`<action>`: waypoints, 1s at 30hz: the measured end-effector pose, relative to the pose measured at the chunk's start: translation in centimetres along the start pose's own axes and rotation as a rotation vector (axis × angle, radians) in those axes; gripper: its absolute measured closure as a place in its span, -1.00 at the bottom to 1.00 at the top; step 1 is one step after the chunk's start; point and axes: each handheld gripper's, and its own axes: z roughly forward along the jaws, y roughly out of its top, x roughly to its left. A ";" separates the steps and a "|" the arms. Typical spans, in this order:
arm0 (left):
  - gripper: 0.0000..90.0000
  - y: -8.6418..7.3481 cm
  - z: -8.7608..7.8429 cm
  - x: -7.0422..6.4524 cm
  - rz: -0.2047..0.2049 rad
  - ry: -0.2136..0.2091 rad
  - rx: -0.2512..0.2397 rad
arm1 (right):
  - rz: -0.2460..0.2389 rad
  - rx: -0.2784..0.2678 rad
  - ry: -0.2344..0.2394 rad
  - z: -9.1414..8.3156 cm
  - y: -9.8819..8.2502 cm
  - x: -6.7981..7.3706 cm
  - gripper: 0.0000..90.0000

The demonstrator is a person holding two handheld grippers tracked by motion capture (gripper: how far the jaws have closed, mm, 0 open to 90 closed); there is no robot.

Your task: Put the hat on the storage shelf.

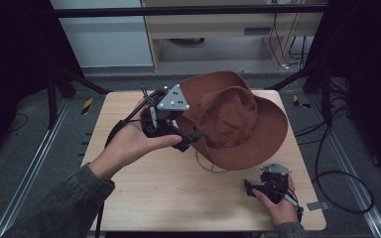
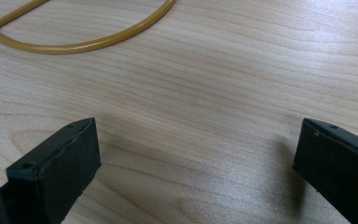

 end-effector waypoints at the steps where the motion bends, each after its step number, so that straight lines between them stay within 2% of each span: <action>1: -0.88 -0.2 -0.2 0.0 0.002 0.001 0.005 | 0.000 0.000 -0.001 0.0 0.0 0.0 -0.99; 7: -0.89 -2.0 -1.3 -0.3 -0.026 0.013 -0.022 | 0.000 0.000 -0.001 0.0 0.0 0.0 -0.99; 13: -0.89 -4.1 -1.7 -0.4 -0.058 0.023 -0.026 | 0.001 0.000 -0.001 0.0 0.0 0.0 -0.99; 21: -0.89 -7.1 -1.6 -0.5 -0.099 0.031 -0.030 | 0.001 0.000 -0.001 0.0 0.0 0.0 -0.99; 30: -0.89 -10.0 -0.8 -0.2 -0.135 0.044 -0.013 | 0.000 0.000 0.000 0.0 0.0 0.0 -0.99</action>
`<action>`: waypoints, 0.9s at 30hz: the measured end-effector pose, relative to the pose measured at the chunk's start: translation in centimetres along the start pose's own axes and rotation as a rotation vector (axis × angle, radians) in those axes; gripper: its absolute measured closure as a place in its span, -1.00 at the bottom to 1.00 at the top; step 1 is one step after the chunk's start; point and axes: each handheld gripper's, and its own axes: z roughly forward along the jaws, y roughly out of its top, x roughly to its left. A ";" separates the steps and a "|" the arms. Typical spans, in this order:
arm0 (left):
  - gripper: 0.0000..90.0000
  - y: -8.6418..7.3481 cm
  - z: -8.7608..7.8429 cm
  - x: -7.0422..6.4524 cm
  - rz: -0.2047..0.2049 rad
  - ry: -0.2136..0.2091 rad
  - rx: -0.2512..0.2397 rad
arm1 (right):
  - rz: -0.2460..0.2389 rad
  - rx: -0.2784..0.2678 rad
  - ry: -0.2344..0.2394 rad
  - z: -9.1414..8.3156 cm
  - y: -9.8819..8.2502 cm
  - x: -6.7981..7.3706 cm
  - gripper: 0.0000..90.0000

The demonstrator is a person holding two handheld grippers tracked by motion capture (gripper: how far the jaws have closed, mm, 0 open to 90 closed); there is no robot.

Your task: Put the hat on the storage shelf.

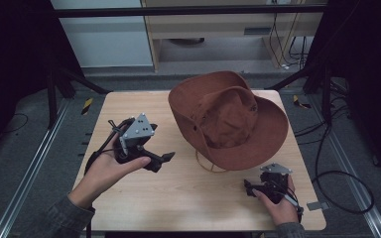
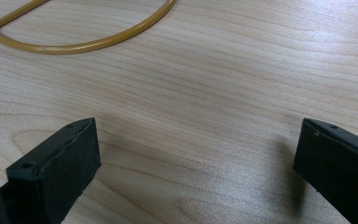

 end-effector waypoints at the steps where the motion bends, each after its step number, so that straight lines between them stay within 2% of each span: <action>1: -0.89 -0.3 0.1 0.1 -0.003 0.001 0.001 | 0.001 0.000 -0.001 0.0 0.0 0.0 -0.99; 4: -0.89 -1.6 0.7 0.5 -0.018 0.011 0.009 | 0.000 0.000 -0.001 0.0 0.0 0.0 -0.99; 8: -0.88 -3.6 1.5 1.2 -0.073 0.029 0.005 | 0.001 0.000 -0.001 0.0 0.0 0.0 -0.99; 12: -0.88 -5.6 2.4 1.8 -0.088 0.067 0.038 | 0.001 0.000 0.000 0.0 0.0 0.0 -0.99; 13: -0.88 -5.6 2.4 1.8 -0.088 0.067 0.038 | 0.000 0.000 0.000 0.0 0.0 0.0 -0.99; 14: -0.88 -6.5 2.7 2.0 -0.099 0.070 0.051 | 0.001 0.000 0.000 0.0 0.0 0.0 -0.99; 17: -0.88 -7.6 3.0 2.2 -0.099 0.082 0.070 | 0.001 0.000 -0.001 0.0 0.0 0.0 -0.99; 27: -0.88 -11.7 3.9 3.5 -0.178 0.091 0.109 | 0.000 0.000 -0.001 0.0 0.0 0.0 -0.99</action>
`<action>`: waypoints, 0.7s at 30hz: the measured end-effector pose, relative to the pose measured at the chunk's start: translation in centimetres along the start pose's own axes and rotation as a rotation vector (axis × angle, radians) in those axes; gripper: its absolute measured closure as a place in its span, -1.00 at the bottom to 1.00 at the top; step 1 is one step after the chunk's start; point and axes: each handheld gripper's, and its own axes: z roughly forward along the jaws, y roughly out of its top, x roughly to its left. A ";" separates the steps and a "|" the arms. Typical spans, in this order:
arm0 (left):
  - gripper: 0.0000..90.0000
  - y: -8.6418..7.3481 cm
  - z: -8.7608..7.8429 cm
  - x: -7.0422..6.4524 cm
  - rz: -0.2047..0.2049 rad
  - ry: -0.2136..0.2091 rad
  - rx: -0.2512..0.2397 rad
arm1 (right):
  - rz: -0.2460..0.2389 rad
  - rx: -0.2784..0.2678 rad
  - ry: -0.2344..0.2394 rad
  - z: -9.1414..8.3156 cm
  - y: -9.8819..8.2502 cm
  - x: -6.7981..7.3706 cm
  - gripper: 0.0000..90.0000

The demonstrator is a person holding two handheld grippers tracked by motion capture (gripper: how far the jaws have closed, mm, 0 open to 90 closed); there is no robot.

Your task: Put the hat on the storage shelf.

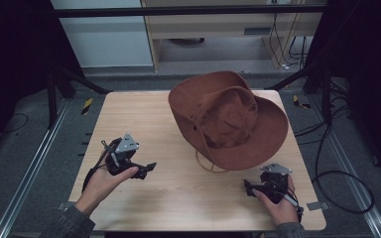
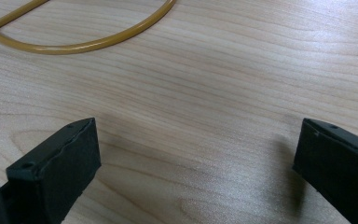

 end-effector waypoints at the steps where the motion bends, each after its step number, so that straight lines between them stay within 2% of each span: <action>1: -0.88 -0.4 0.1 0.2 -0.005 0.003 0.003 | 0.000 0.000 0.000 0.0 0.0 0.0 -0.99; 10: -0.87 -3.6 1.2 1.9 -0.064 0.028 0.041 | 0.000 0.000 0.001 0.0 0.0 0.0 -0.99; 16: -0.88 -5.7 1.9 2.8 -0.076 0.048 0.083 | 0.000 0.000 0.000 0.0 0.0 0.0 -0.99; 21: -0.89 -7.3 2.4 3.7 -0.103 0.058 0.108 | -0.001 0.000 0.000 0.0 0.0 0.0 -0.99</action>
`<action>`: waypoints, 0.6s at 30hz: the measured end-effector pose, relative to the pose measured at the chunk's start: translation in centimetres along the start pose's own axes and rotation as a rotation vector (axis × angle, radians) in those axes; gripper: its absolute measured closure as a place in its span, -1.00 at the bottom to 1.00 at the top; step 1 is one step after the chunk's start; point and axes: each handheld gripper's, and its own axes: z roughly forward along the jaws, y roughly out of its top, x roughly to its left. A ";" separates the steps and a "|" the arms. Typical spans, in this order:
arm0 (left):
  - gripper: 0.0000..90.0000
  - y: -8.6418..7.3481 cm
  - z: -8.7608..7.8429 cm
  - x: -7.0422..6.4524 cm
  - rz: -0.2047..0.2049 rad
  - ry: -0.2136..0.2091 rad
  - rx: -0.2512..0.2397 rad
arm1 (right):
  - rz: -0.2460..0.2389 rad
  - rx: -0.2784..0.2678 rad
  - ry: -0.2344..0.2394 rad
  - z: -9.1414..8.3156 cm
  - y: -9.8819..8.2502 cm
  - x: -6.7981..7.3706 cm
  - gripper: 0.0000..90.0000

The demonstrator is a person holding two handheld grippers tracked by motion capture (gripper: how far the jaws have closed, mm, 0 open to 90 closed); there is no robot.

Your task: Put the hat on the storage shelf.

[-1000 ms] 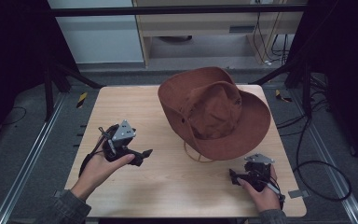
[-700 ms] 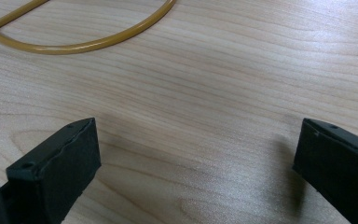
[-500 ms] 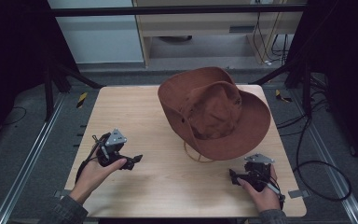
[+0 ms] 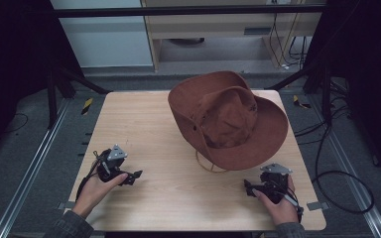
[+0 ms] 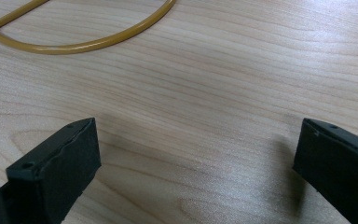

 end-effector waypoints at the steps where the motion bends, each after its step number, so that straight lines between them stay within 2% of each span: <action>1: -0.89 -0.2 0.1 0.2 -0.014 -0.002 0.000 | 0.000 0.000 0.001 0.0 0.0 0.0 -0.99; 6: -0.89 -1.1 0.5 0.8 -0.026 0.014 0.008 | 0.000 0.000 0.000 0.0 0.0 0.0 -0.99; 15: -0.90 -2.2 1.3 1.4 -0.053 0.011 0.026 | 0.001 0.000 0.000 0.0 0.0 0.0 -0.99; 18: -0.91 -2.3 1.5 1.5 -0.050 0.016 0.035 | 0.001 0.000 0.001 0.0 0.0 0.0 -0.99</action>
